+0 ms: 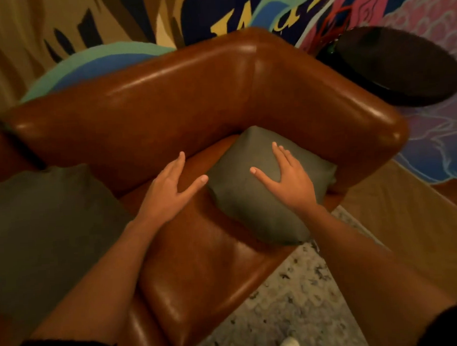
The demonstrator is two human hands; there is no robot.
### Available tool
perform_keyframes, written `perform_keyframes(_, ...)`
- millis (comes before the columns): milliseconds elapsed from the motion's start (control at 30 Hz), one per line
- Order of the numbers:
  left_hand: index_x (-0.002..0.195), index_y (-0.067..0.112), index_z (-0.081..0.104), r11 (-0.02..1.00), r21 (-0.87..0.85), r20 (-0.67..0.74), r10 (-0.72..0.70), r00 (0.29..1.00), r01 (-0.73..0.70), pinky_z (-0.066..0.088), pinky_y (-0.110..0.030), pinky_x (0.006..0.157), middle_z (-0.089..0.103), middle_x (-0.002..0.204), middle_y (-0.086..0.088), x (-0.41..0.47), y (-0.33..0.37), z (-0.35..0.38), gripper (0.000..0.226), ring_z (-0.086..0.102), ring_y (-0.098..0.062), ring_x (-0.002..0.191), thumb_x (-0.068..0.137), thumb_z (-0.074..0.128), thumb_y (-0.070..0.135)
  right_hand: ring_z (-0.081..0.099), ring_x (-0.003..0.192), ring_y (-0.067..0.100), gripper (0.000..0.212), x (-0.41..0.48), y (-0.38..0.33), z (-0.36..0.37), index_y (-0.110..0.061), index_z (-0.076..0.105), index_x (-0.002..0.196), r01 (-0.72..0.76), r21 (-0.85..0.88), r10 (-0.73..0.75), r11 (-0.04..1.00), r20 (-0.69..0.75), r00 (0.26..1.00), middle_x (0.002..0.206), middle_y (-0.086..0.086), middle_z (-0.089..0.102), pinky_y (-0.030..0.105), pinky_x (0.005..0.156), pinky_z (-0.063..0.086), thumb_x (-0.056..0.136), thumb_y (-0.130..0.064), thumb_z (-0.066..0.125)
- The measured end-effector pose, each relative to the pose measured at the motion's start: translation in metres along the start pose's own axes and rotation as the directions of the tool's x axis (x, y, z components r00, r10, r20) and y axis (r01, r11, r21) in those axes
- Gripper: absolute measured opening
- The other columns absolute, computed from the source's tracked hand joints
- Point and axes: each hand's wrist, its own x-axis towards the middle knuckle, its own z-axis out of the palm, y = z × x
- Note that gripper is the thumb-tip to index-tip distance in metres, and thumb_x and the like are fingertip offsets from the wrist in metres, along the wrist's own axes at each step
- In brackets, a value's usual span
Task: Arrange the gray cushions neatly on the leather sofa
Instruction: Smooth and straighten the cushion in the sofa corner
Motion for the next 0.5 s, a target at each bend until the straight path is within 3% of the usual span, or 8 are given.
perform_keyframes(267,0.149,0.023,0.019,0.996,-0.053,-0.088,-0.073,0.993,0.069,0.018,-0.027,0.107,0.023,0.154,0.002,0.011,0.064,0.087,0.084,0.022,-0.014,0.14,0.081,0.042,0.068,0.013,0.145,0.014,0.085,0.034,0.07,-0.031,-0.029,0.017,0.15,0.116,-0.042,-0.112,0.992,0.089,0.99,0.158,-0.003,0.018,0.039,0.113,0.021,0.082,-0.072,0.043)
perform_keyframes(500,0.149,0.026,0.018,0.988,-0.026,-0.062,-0.151,0.987,0.15,0.02,-0.037,0.113,0.021,0.155,0.002,0.037,0.071,0.107,0.084,0.02,-0.015,0.141,0.08,0.041,0.068,0.011,0.145,0.015,0.084,0.072,0.106,-0.04,-0.03,0.014,0.151,0.09,-0.082,-0.076,0.993,0.163,0.984,0.158,-0.003,0.016,0.042,0.113,0.02,0.083,-0.073,0.04)
